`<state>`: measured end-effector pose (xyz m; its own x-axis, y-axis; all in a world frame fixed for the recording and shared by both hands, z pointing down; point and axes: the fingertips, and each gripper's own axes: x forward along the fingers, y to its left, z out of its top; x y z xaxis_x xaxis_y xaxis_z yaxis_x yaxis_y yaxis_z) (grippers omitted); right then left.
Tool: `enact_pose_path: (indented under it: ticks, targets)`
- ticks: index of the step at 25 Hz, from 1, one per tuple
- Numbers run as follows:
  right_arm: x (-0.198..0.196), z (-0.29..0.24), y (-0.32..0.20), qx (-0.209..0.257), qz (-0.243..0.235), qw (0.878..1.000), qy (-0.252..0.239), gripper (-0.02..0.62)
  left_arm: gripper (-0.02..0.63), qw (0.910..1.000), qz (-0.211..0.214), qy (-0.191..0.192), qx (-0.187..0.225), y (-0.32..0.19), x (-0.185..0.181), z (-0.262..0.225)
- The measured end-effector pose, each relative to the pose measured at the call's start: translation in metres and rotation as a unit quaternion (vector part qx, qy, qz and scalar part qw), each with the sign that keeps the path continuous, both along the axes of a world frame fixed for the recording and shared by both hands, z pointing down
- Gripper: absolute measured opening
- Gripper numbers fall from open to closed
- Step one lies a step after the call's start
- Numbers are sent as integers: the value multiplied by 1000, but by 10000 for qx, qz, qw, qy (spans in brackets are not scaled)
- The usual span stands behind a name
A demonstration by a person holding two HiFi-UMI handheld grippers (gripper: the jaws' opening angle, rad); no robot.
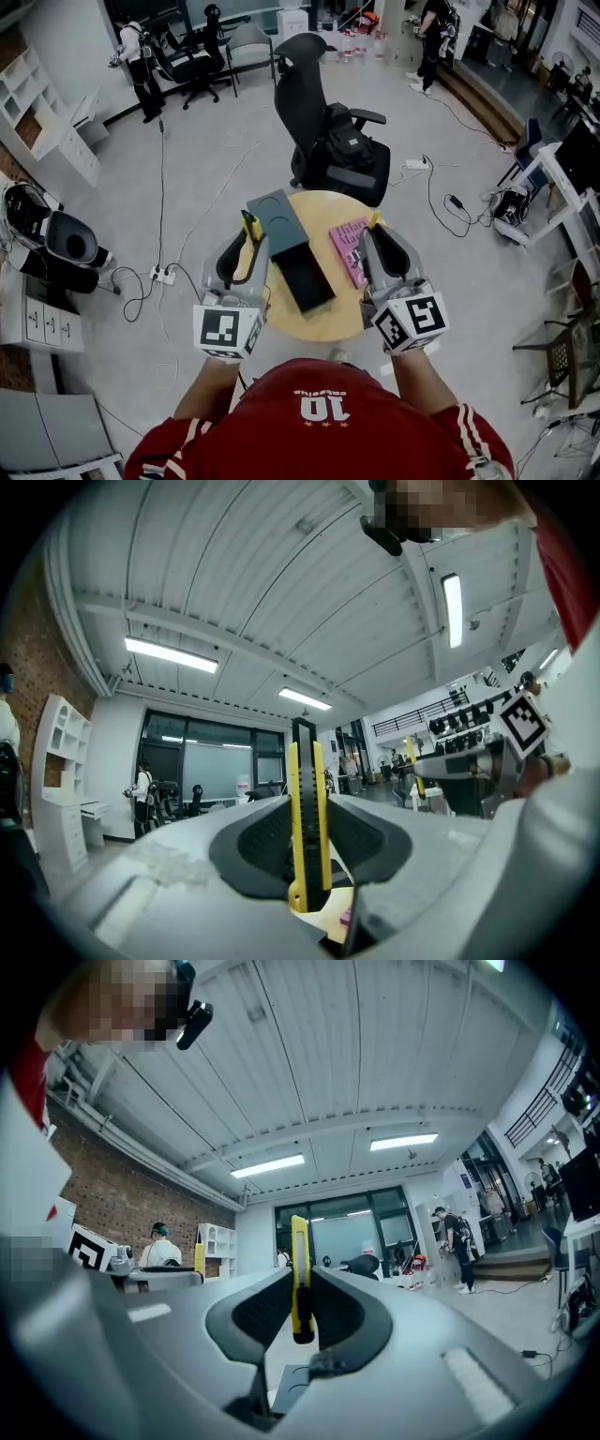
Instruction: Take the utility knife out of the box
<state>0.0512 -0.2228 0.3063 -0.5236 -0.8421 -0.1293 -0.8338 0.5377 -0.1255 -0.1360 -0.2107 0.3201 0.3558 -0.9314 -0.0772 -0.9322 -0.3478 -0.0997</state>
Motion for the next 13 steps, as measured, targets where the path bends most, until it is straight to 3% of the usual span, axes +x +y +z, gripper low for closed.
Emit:
enact_pose_path:
  ticks: [13]
  targets:
    - [8, 14, -6, -42, 271, 9992, 277, 54, 129, 9992, -405, 23, -27, -6, -35, 0]
